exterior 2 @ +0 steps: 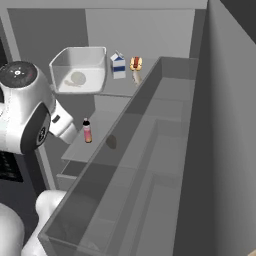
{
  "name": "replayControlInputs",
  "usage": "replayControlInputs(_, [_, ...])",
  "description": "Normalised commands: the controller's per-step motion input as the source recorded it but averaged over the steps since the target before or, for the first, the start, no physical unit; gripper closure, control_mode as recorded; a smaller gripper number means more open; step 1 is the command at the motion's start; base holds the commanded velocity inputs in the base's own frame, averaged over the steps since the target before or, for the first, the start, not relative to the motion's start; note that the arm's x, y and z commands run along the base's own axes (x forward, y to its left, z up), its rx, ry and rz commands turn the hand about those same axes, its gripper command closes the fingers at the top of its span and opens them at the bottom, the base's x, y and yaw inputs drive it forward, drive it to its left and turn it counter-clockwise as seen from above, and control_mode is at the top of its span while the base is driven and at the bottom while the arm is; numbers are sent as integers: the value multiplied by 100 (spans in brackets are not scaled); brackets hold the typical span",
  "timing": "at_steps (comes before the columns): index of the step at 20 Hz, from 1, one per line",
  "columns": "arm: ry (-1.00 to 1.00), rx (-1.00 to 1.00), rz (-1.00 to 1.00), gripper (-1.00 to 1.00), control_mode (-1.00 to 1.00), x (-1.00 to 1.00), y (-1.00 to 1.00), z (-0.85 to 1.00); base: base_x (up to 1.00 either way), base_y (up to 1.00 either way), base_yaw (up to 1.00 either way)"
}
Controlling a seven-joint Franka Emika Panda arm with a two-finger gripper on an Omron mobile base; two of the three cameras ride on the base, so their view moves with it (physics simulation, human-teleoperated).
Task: Place the tupperware on the top shelf of the fridge. Make space for the tupperware among the existing items by rearranging them on the shelves if needed. Close the fridge door when finished.
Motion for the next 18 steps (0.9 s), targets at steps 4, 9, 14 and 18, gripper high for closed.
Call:
replayControlInputs(4, [20, -16, 1, -100, -100, 0, -1, -32, 0, 0, 0])
replayControlInputs(9, [4, -6, -1, -100, 100, 2, 0, -11, 0, 0, 0])
replayControlInputs(14, [0, 0, 0, -100, 100, 0, 0, 0, -85, 0, -3])
replayControlInputs(18, [0, 0, 0, -100, 100, 0, 0, 0, -99, 0, -5])
